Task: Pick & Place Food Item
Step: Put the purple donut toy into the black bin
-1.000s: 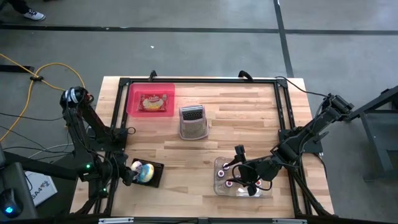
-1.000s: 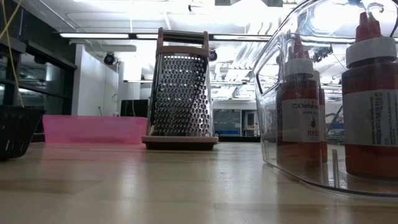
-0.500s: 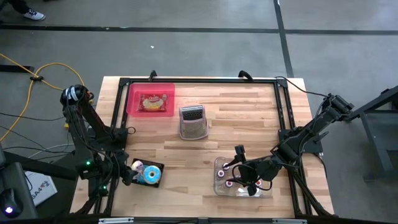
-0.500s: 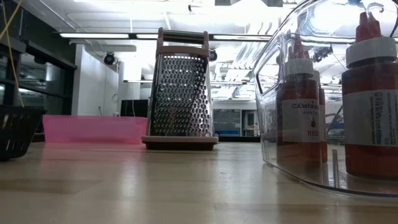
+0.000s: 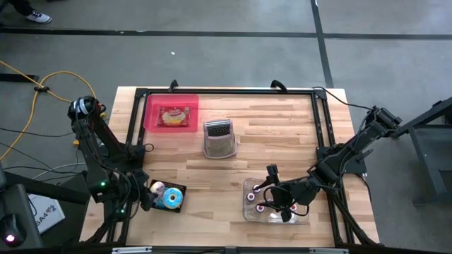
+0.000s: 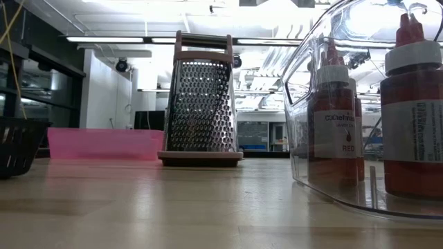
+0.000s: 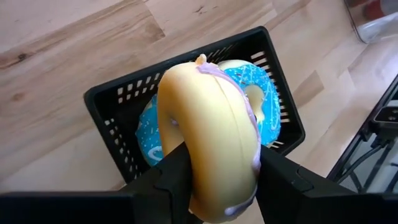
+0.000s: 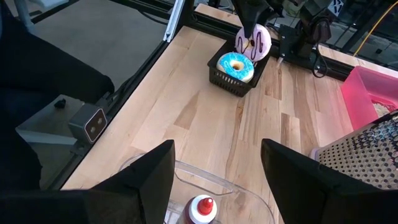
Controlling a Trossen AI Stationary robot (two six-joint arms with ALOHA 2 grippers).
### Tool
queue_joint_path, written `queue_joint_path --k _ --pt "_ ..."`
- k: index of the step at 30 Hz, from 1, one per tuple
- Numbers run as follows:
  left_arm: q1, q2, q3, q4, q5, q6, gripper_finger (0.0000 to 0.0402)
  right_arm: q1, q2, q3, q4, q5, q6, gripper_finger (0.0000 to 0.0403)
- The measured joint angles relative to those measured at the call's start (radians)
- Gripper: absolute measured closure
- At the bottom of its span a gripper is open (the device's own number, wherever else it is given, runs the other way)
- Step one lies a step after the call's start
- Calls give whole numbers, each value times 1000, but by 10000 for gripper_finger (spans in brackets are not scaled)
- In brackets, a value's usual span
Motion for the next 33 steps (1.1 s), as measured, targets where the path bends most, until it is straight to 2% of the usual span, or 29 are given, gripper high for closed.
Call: queue_joint_path --k 12,23,33 --pt "13 22 0 17 35 2 189 0 0 0 0 0 0 176" --pt "13 21 0 -44 51 -18 185 0 0 0 0 0 0 176" --pt "56 21 0 78 51 76 185 0 0 0 0 0 0 176"
